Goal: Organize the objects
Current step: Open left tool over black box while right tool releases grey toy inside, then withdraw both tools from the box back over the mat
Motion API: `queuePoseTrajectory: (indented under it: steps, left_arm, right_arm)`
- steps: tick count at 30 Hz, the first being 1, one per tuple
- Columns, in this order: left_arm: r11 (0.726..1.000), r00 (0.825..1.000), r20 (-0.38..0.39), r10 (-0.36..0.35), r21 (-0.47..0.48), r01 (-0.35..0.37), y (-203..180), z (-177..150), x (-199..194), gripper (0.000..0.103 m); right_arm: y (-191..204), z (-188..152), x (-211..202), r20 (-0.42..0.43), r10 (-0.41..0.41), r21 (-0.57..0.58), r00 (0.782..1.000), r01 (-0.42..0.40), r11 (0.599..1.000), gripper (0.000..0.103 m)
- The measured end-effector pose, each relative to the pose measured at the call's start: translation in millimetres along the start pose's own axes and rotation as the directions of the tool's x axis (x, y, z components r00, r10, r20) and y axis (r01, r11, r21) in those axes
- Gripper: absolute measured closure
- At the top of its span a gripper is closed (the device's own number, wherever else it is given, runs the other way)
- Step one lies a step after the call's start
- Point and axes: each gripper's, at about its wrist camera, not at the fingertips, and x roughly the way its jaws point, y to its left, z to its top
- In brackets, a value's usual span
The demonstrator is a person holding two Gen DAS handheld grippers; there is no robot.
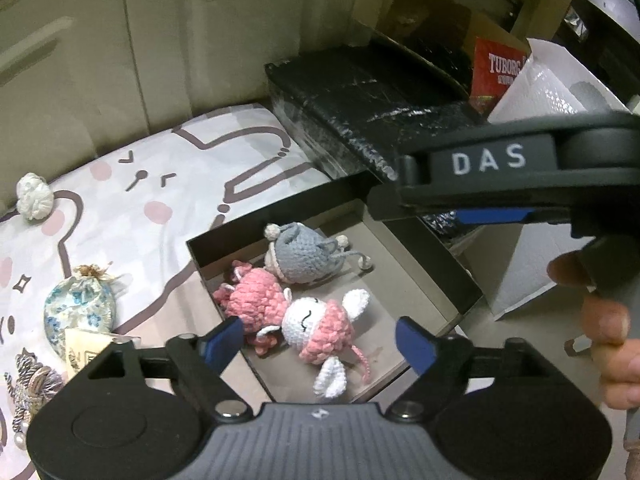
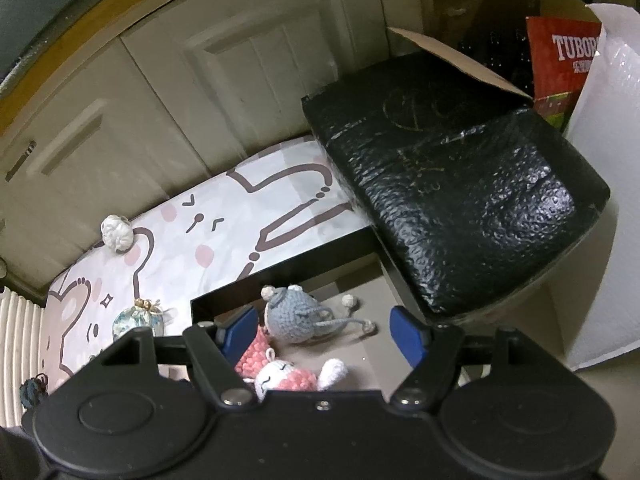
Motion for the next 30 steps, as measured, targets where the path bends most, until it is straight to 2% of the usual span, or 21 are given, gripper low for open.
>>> queuePoseTrajectory:
  steps: [12, 21, 30]
  left_arm:
    - [0.998, 0.998, 0.035, 0.054, -0.046, -0.052, 9, -7, -27, 0.007]
    - [0.992, 0.994, 0.063, 0.09, -0.092, -0.084, 17, -13, -45, 0.001]
    - [0.986, 0.988, 0.094, 0.122, -0.123, -0.11, 19, -18, -60, 0.0]
  right_arm:
    - [-1, -12, -26, 0.044, -0.017, -0.054, 0.999, 0.02, 0.998, 0.027]
    - [-9, -18, -43, 0.068, -0.051, -0.087, 0.996, 0.057, 0.995, 0.017]
    - [-18, -25, -59, 0.089, -0.057, -0.118, 0.994, 0.068, 0.991, 0.007]
